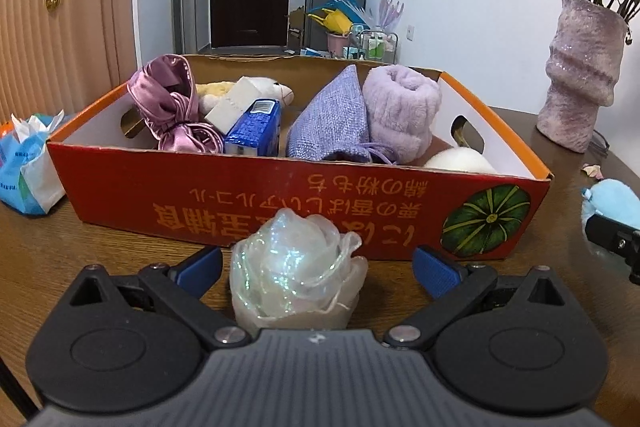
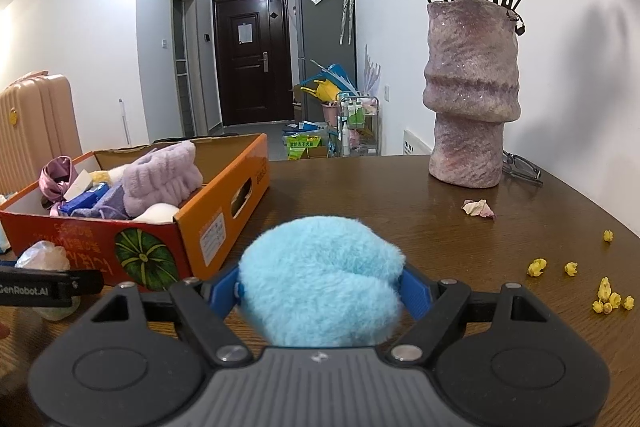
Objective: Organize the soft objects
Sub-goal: 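Grasp the clear iridescent plastic bag with the left gripper while the right gripper holds the pom-pom, then carry the pom-pom and plastic bag over the box with both grippers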
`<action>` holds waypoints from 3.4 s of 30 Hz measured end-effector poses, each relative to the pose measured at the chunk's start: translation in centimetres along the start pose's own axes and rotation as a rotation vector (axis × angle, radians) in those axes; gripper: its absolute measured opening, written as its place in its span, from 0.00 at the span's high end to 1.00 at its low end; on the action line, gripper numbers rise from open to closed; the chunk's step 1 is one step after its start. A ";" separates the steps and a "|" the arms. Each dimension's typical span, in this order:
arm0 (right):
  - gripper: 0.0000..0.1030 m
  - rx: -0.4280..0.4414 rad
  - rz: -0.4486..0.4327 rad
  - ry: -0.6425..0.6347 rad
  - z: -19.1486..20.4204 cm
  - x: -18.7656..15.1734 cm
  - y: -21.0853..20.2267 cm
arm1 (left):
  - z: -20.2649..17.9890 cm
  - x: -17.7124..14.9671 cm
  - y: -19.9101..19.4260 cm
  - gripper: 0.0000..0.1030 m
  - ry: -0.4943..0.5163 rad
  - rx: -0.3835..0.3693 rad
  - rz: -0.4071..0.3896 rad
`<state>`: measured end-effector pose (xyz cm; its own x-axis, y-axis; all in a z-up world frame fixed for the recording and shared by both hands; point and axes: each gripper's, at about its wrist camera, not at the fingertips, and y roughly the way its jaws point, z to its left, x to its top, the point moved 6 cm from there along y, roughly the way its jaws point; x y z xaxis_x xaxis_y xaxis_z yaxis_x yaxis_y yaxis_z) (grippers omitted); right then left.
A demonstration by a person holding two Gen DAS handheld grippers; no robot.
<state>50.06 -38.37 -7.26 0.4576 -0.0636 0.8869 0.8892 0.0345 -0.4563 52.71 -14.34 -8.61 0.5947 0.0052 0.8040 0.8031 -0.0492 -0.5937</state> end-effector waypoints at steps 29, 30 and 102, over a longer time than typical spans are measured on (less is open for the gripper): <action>0.22 -0.033 -0.097 -0.008 1.7 0.3 -2.1 | 2.1 -0.5 -2.1 0.56 -0.016 0.073 -0.055; 0.22 -0.028 -0.104 -0.009 2.0 0.3 -2.3 | 2.2 -0.5 -2.3 0.56 -0.017 0.075 -0.061; 0.22 0.102 -0.304 -0.087 18.7 4.4 3.3 | 9.3 7.3 -1.5 0.57 -0.099 0.156 -0.327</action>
<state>54.98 -19.91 -3.48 0.1656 -0.0015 0.9862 0.9783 0.1268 -0.1641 56.23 -4.89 -2.13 0.2999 0.0925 0.9495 0.9427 0.1240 -0.3098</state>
